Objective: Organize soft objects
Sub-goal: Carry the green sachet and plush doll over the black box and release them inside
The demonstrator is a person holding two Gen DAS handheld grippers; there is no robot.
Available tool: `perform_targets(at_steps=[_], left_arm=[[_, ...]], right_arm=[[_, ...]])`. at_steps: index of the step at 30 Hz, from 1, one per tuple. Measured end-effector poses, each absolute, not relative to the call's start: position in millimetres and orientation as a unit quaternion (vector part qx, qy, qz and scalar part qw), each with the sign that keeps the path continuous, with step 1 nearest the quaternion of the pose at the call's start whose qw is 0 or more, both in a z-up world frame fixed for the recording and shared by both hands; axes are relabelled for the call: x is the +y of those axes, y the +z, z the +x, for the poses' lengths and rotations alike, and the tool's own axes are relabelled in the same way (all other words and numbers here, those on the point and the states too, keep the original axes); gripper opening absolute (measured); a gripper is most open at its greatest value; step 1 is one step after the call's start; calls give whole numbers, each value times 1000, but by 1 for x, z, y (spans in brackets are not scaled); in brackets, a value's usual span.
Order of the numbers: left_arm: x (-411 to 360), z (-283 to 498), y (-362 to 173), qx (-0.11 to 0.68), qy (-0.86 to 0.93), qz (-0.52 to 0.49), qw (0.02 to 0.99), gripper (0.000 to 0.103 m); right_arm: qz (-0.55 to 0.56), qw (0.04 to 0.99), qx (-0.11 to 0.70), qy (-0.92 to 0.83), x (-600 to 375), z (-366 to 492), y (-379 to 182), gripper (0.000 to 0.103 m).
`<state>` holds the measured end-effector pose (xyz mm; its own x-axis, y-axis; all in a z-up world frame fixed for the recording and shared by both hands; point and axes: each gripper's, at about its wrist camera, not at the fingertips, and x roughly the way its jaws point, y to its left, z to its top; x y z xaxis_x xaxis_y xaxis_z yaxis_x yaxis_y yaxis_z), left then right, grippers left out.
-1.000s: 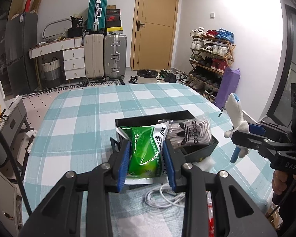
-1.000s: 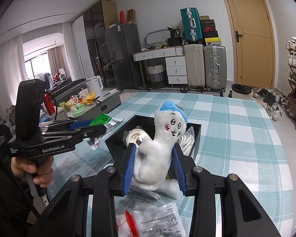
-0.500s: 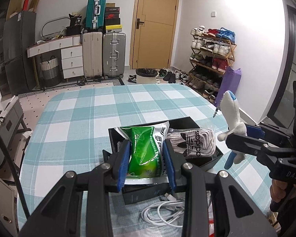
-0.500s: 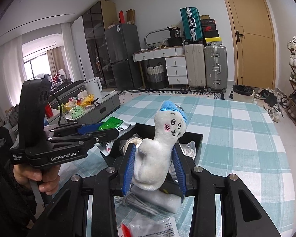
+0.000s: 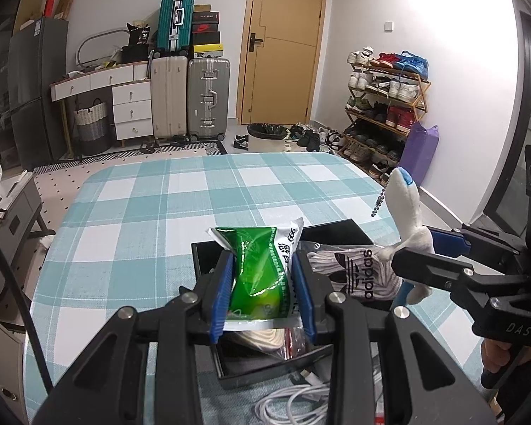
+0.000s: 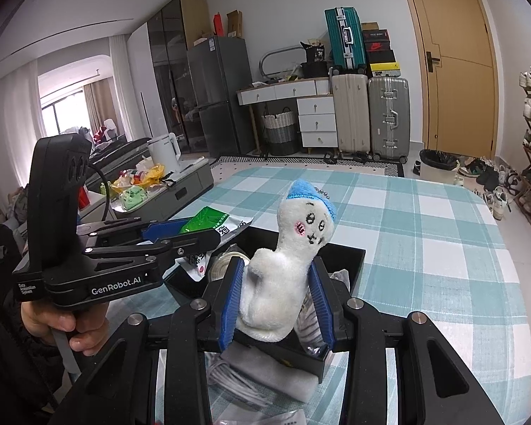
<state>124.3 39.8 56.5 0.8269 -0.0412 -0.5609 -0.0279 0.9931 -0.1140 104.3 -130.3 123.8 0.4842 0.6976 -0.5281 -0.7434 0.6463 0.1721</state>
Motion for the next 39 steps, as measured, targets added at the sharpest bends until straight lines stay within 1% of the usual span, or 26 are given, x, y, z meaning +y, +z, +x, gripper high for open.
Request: perform_targets(at_steps=[9,29,39], left_arm=[[36,136,48,296,-11,-57,954,32],[30,145,27,297,-5,-44,954,32],[31,146,20,304,-1,-43,952,32]], right_arm=[[-48,858,288,424,-119,113,118,37],[-78,848,314,421,-95,133,84,37],[-83,846,319,420,-91,136,78,38]])
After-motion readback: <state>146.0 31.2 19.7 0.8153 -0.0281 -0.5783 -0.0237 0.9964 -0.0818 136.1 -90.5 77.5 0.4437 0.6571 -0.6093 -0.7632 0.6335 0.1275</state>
